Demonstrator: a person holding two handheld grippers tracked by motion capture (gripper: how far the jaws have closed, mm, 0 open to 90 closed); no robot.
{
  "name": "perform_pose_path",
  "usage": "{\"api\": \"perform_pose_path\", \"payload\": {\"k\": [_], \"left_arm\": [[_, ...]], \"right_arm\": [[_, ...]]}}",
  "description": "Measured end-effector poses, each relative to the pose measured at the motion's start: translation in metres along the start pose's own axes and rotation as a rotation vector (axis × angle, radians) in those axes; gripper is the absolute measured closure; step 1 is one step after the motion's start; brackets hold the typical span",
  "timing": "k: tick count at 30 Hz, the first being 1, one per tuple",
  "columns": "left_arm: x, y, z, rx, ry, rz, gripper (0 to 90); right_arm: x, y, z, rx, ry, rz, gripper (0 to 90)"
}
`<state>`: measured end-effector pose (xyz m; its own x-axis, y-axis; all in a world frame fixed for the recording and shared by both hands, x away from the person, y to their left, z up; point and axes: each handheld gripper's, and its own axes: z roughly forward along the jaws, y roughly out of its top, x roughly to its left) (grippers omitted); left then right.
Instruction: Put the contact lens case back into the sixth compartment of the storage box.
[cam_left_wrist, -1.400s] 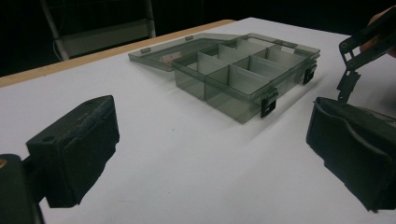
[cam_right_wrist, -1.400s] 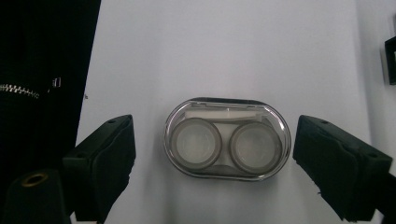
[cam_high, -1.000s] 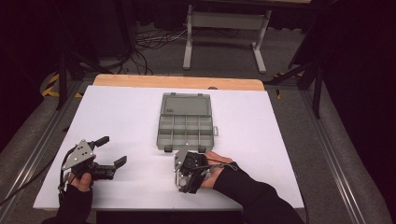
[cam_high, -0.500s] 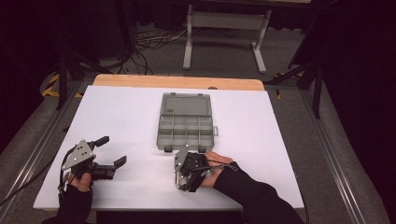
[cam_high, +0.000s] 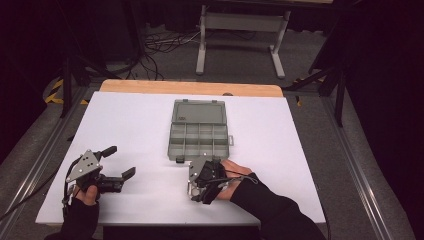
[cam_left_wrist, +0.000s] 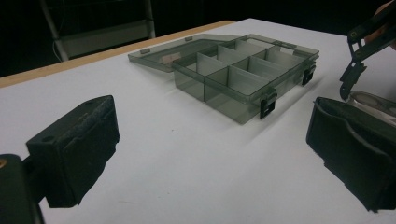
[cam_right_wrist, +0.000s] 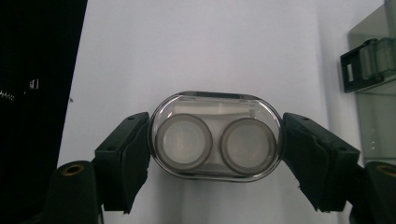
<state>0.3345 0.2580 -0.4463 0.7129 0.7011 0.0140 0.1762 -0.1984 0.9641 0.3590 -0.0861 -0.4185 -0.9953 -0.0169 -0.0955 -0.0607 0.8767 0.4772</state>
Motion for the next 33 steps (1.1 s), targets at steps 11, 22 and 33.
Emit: {"api": "perform_pose_path", "payload": {"k": [11,22,33], "left_arm": [[0.0,0.0,0.0,-0.003,0.002,-0.003,3.4],[0.0,0.0,0.0,0.001,0.002,-0.002,3.4],[0.001,0.001,-0.001,-0.003,-0.001,0.001,3.4]], "right_arm": [[0.001,0.0,-0.016,-0.069,-0.054,-0.003,26.6],[0.002,-0.002,-0.03,-0.136,-0.107,0.007,26.6],[-0.002,-0.004,-0.039,-0.192,-0.145,0.017,26.6]]}}
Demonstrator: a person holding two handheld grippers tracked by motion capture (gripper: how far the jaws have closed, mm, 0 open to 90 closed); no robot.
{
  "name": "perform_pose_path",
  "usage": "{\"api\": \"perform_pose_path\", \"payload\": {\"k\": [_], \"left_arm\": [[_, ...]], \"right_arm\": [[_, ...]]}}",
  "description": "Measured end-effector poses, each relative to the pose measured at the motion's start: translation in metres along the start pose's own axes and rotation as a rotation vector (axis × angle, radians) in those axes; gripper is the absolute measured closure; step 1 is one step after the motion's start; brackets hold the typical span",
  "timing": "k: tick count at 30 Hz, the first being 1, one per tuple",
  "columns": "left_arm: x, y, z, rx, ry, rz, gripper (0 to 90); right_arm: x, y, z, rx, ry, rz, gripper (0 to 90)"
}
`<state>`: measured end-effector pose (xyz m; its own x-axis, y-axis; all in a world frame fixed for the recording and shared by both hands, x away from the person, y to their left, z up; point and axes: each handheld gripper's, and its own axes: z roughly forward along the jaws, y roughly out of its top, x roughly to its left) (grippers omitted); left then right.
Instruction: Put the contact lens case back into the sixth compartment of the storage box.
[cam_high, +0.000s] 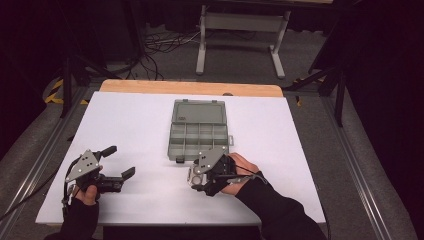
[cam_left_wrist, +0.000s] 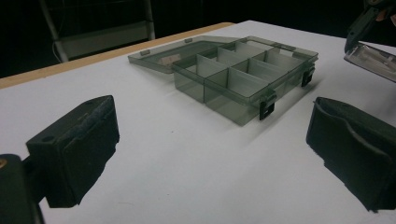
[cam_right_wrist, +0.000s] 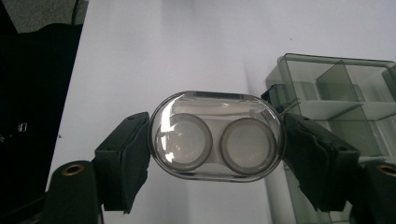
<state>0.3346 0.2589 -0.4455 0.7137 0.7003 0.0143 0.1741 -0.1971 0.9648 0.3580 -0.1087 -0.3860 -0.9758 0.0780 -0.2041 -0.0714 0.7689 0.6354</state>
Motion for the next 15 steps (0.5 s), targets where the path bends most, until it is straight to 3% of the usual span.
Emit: {"api": "perform_pose_path", "payload": {"k": [15], "left_arm": [[0.0,0.0,0.0,0.002,0.0,-0.003,3.4]], "right_arm": [[-0.012,0.007,-0.006,0.01,-0.037,-0.018,26.6]]}}
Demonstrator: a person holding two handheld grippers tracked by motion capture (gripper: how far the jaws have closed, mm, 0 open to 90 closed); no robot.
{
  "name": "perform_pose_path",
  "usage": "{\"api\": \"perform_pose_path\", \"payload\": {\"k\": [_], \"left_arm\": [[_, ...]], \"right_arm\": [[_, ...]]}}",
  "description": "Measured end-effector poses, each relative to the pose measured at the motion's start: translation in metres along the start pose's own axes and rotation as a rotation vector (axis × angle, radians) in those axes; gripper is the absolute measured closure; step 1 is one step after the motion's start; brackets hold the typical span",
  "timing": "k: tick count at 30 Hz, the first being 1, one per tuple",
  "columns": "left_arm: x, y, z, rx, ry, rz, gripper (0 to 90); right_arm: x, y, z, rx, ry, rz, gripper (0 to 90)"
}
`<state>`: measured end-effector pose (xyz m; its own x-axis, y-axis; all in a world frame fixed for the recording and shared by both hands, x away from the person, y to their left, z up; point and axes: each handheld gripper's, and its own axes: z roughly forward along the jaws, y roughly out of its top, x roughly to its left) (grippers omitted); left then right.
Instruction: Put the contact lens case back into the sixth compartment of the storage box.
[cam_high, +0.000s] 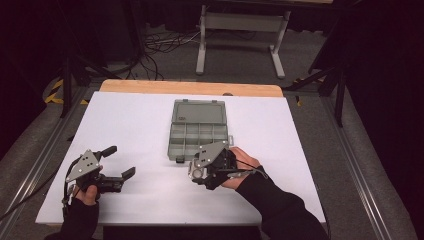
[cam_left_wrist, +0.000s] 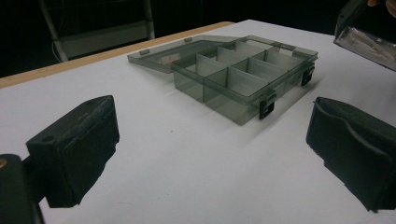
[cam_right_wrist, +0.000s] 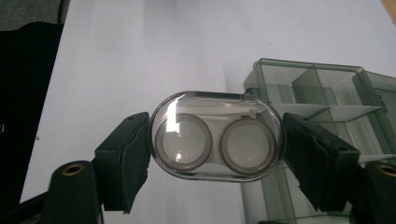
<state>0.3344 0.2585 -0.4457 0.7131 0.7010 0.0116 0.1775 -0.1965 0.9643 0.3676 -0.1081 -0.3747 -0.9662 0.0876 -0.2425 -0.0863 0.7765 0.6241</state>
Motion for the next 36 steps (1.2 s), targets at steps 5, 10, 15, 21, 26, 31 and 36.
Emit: {"api": "perform_pose_path", "payload": {"k": [5,10,15,21,26,31,36], "left_arm": [[0.0,0.0,0.0,0.0,0.0,-0.001,3.4],[0.0,0.0,0.0,-0.003,-0.003,0.0,3.4],[0.0,0.0,0.0,-0.002,0.0,0.002,3.4],[0.0,0.0,0.0,-0.003,0.0,0.002,3.4],[0.0,0.0,0.0,-0.001,0.0,0.002,3.4],[0.0,0.0,0.0,-0.002,0.0,-0.001,3.4],[0.001,0.0,0.0,-0.001,0.0,-0.001,3.4]], "right_arm": [[-0.006,0.005,-0.002,0.017,-0.015,-0.012,26.6],[-0.013,0.011,-0.004,0.015,-0.023,-0.014,26.6],[-0.021,0.014,-0.006,0.018,-0.033,-0.014,26.6],[-0.031,0.016,-0.003,0.025,-0.046,-0.012,26.6],[-0.038,0.018,0.0,0.026,-0.056,-0.013,26.6],[-0.046,0.018,0.003,0.035,-0.066,-0.008,26.6],[-0.054,0.018,0.006,0.036,-0.077,-0.006,26.6]]}}
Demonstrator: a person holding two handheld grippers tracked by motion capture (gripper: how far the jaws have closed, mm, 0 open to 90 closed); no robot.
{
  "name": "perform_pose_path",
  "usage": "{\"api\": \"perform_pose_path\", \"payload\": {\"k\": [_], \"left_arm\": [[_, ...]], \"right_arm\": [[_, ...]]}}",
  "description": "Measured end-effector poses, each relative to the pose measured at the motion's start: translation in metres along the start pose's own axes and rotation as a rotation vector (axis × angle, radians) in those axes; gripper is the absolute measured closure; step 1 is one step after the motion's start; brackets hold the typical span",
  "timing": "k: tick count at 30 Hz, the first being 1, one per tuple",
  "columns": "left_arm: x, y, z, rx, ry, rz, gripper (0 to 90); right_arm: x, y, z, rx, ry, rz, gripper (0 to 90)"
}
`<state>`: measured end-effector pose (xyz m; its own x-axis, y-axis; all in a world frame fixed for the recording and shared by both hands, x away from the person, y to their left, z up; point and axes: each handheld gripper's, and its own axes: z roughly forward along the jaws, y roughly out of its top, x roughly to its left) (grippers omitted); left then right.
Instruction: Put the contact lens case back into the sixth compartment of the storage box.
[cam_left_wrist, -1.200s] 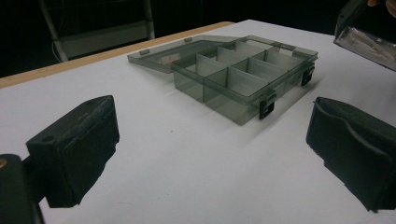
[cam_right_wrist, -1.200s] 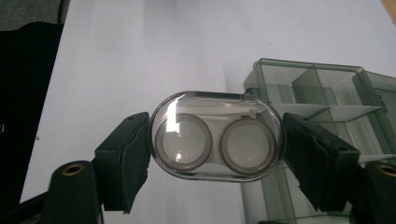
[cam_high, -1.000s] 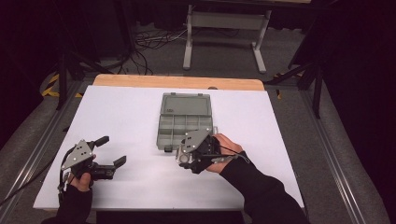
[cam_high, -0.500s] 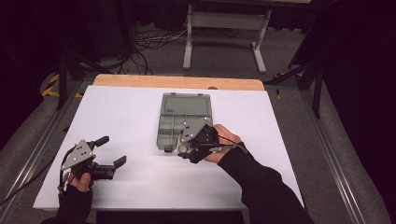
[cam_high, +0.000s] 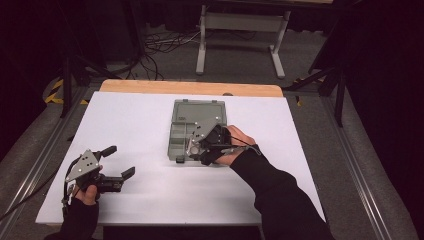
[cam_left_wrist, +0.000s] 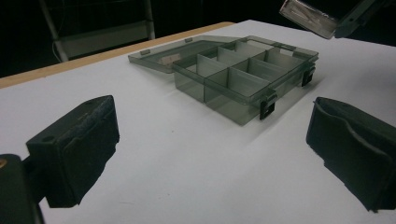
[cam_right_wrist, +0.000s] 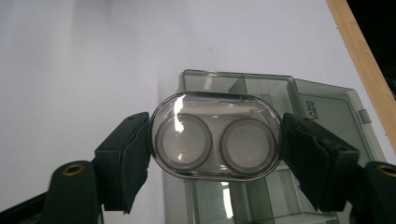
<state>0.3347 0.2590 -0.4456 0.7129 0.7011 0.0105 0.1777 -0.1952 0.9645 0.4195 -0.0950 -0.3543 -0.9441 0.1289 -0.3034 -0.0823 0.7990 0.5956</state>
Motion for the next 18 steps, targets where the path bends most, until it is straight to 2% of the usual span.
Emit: {"api": "perform_pose_path", "payload": {"k": [18], "left_arm": [[0.001,0.0,0.0,-0.004,0.002,-0.003,3.4]], "right_arm": [[-0.025,-0.004,0.018,0.037,-0.011,0.022,26.6]]}}
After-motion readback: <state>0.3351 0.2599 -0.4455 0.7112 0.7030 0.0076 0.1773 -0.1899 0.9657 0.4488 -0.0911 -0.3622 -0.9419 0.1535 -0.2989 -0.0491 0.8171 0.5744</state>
